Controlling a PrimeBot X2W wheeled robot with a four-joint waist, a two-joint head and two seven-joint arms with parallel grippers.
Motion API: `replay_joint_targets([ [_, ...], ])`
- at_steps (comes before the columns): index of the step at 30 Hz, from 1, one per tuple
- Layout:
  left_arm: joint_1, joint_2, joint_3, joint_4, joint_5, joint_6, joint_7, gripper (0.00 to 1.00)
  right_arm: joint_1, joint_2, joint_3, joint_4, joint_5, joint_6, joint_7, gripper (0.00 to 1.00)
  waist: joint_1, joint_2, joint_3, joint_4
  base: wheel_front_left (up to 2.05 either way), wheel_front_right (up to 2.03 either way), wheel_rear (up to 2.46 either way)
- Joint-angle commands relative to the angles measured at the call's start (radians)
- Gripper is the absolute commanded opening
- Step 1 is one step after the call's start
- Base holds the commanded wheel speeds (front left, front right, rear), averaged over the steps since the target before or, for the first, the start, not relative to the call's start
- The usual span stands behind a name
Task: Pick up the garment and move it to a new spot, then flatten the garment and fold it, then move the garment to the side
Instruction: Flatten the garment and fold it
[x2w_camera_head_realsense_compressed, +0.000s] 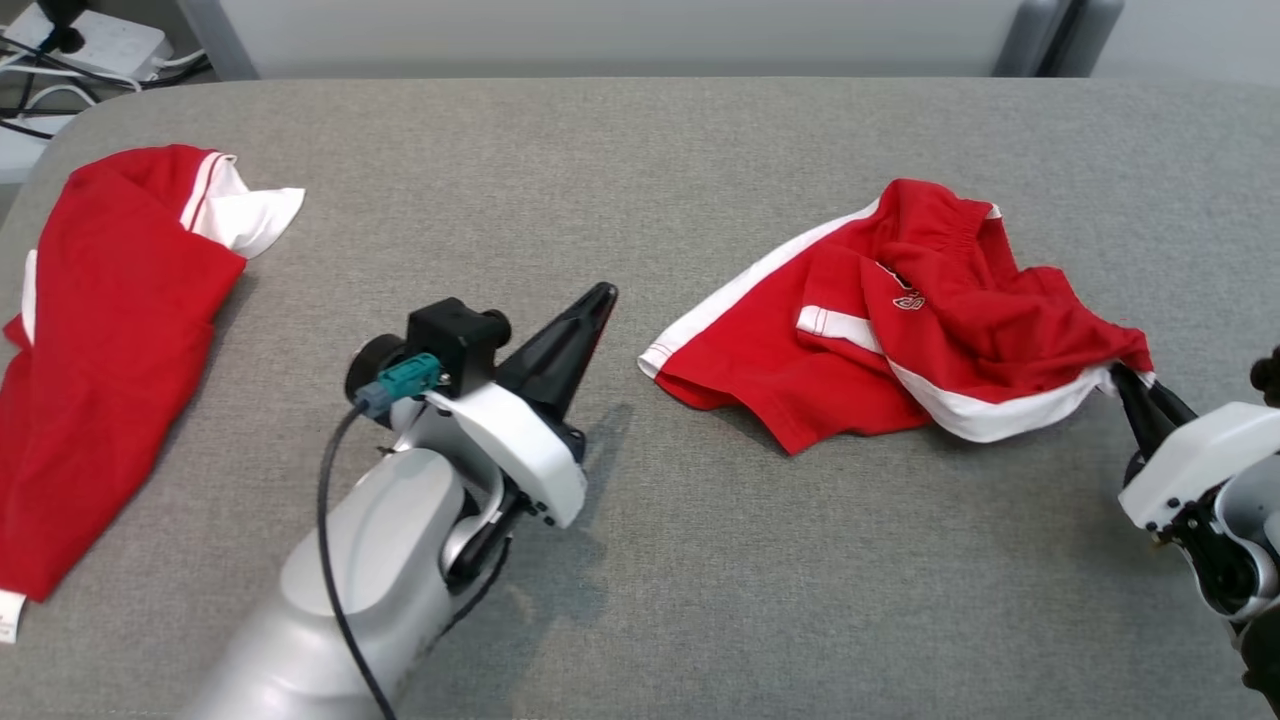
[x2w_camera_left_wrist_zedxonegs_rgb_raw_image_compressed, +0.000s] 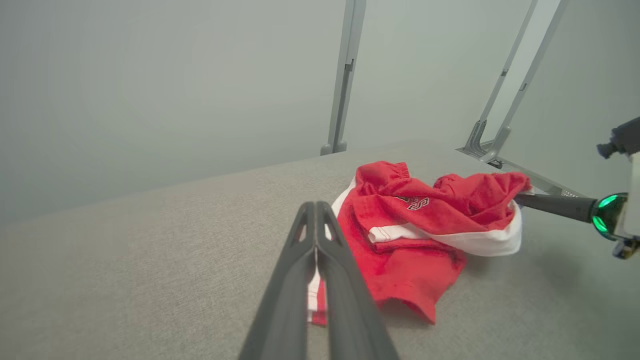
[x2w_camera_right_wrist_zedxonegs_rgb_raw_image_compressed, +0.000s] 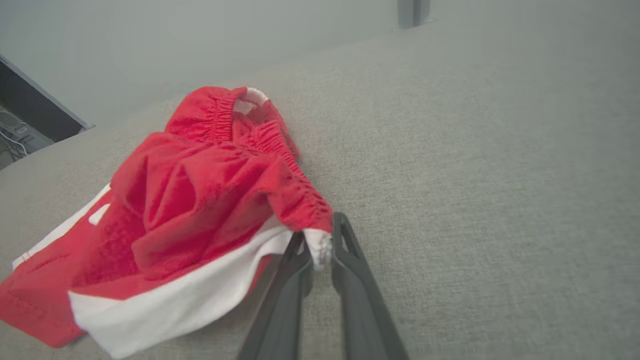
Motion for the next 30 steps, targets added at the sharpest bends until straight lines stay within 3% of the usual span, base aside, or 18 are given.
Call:
replay_joint_targets([
  [1, -0.022, 0.01, 0.027, -0.024, 0.012, -0.004, -0.01, 0.0, 0.025, -0.021, 0.004, -0.007, 0.004, 0.0, -0.016, 0.0, 0.0, 0.0, 0.004, -0.011, 0.0, 0.0, 0.0],
  [12, -0.117, -0.085, -0.126, 0.068, 0.064, -0.007, 0.006, 0.0, 0.028, 0.033, -0.022, 0.005, -0.033, 0.0, -0.036, 0.0, 0.0, 0.0, 0.047, -0.083, 0.0, 0.0, 0.0],
  [13, -0.131, -0.091, -0.139, 0.085, 0.068, -0.007, 0.008, 0.0, 0.024, 0.043, -0.025, 0.004, -0.038, 0.0, -0.045, 0.21, 0.0, 0.0, 0.053, -0.091, 0.0, 0.0, 0.0],
  [14, -0.145, -0.095, -0.151, 0.104, 0.072, -0.007, 0.013, 0.25, 0.018, 0.055, -0.027, 0.003, -0.042, 0.0, -0.051, 0.62, 0.0, 0.0, 0.059, -0.1, 0.0, 0.0, 0.0],
  [15, -0.16, -0.099, -0.163, 0.12, 0.078, -0.007, 0.012, 0.93, 0.011, 0.067, -0.028, 0.002, -0.05, 0.0, -0.06, 1.0, 0.0, 0.0, 0.065, -0.11, 0.0, 0.0, 0.0],
  [16, -0.176, -0.101, -0.178, 0.138, 0.089, -0.007, 0.012, 1.0, 0.003, 0.081, -0.028, 0.0, -0.055, 0.0, -0.066, 1.0, 0.0, 0.0, 0.072, -0.12, 0.0, 0.0, 0.0],
  [23, -0.248, -0.11, -0.227, 0.238, 0.09, -0.007, 0.01, 1.0, -0.042, 0.161, -0.007, -0.025, -0.091, 0.0, -0.092, 1.0, 0.0, 0.0, 0.11, -0.197, 0.0, 0.0, 0.0],
  [30, -0.281, -0.111, -0.238, 0.302, 0.042, 0.008, 0.019, 1.0, -0.051, 0.188, 0.004, -0.064, -0.102, 0.0, -0.125, 1.0, 0.0, 0.0, 0.132, -0.274, 0.0, 0.0, 0.0],
])
